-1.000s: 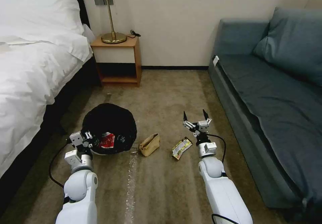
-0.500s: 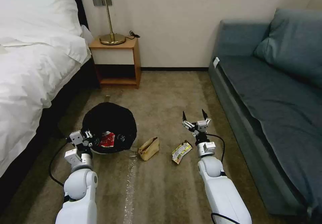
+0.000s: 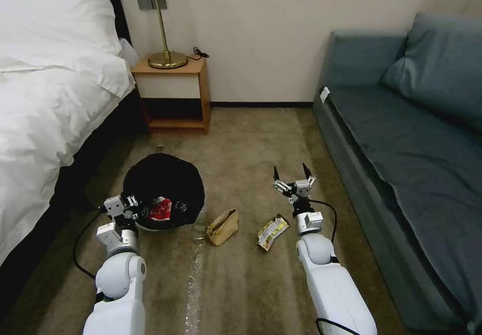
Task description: Pick up the trash bin, then pick up the garbage on the floor and place it into the trash bin.
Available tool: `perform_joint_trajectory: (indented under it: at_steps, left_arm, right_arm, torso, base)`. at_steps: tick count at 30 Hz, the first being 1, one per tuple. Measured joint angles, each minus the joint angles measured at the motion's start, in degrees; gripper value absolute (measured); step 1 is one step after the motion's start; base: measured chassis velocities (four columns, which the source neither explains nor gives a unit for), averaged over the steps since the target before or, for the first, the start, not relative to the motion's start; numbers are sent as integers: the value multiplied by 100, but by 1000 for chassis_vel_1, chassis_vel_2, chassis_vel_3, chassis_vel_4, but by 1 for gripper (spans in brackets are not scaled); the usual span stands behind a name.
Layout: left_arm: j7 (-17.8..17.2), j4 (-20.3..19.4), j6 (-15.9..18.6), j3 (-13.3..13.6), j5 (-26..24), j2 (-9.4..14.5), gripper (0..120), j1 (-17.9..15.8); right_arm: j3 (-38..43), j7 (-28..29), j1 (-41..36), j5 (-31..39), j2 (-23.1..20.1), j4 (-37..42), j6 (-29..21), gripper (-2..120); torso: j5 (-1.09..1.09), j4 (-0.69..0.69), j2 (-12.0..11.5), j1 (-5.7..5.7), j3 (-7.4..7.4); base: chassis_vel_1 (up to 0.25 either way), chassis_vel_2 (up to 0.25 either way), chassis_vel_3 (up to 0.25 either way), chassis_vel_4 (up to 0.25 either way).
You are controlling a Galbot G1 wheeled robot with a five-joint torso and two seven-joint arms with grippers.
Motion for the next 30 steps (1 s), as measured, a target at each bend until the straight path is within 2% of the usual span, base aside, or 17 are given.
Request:
perform_joint_trajectory:
  at_steps: [15,30]
  left_arm:
    - [-2,28,-7,-8,-11,-11,4,-19]
    - [-5,-6,-11,-31,-20,-5,4,23]
  right_arm:
    - [25,-2,2,-40,7,-32,31,100]
    - [15,8,12,-126,-6,-68,133,100]
  torso:
    - [0,0,0,0,0]
    - [0,0,0,0,0]
  base:
    - [-45,40,38,-42]
    - [0,0,0,0]
